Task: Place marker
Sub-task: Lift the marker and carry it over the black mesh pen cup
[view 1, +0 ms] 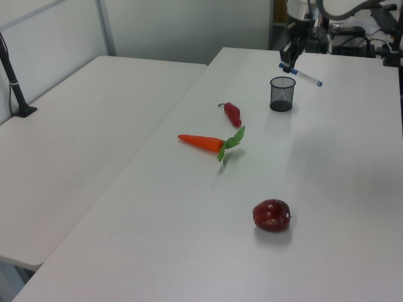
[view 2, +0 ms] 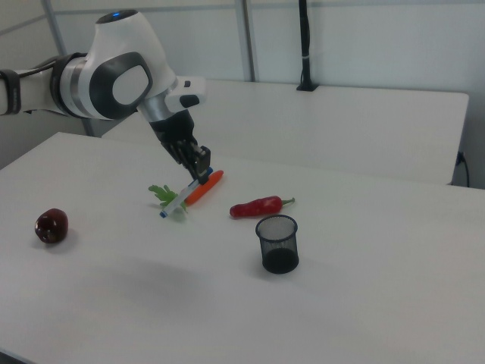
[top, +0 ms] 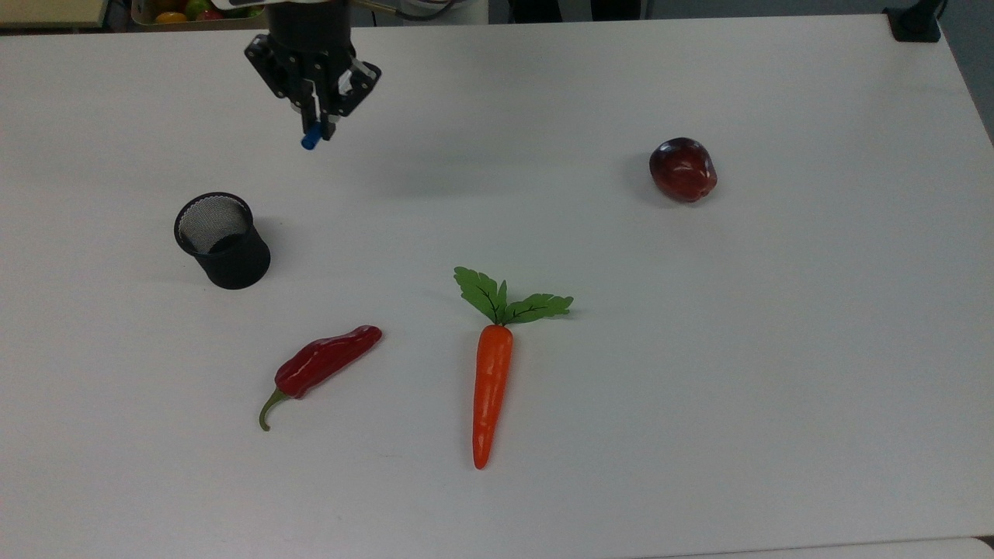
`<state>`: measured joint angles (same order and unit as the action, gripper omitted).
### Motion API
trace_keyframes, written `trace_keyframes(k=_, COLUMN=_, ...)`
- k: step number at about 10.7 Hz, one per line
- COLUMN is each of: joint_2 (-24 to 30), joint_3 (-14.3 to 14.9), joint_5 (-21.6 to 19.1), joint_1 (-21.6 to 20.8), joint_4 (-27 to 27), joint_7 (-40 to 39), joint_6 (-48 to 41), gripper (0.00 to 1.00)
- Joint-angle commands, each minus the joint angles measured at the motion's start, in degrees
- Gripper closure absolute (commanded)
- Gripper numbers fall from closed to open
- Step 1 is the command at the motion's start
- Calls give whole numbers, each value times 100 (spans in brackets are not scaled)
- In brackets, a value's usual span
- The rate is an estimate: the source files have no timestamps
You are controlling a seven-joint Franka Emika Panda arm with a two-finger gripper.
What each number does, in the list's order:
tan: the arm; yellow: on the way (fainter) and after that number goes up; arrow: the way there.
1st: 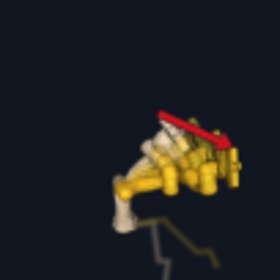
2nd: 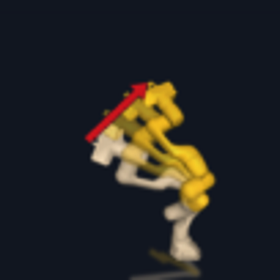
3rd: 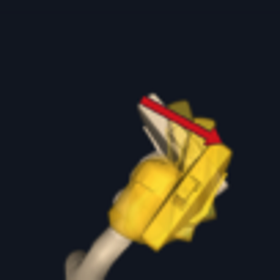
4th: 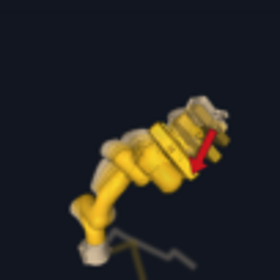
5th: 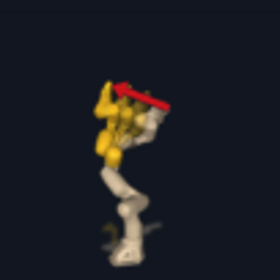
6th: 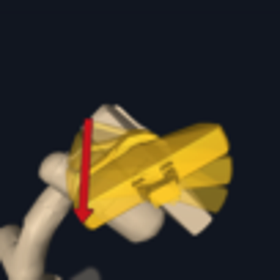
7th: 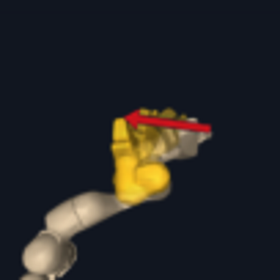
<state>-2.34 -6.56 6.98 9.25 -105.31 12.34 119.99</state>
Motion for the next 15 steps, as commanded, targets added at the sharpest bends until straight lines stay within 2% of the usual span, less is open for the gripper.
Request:
trace_keyframes(k=1, joint_2=331, joint_3=5, joint_5=84, joint_1=428, joint_4=-340, joint_7=-206, joint_6=628, gripper=90)
trace_keyframes(k=2, joint_2=366, joint_3=5, joint_5=136, joint_1=542, joint_4=-488, joint_7=-215, joint_6=970, gripper=90)
trace_keyframes(k=5, joint_2=366, joint_3=5, joint_5=628, joint_1=779, joint_4=-1007, joint_7=-154, joint_6=2156, gripper=90)
trace_keyframes(k=8, joint_2=279, joint_3=5, joint_5=813, joint_1=999, joint_4=-1341, joint_7=-145, joint_6=3360, gripper=90)
trace_keyframes(k=15, joint_2=-608, joint_3=5, joint_5=831, joint_1=1334, joint_4=-1422, joint_7=-153, joint_6=5717, gripper=90)
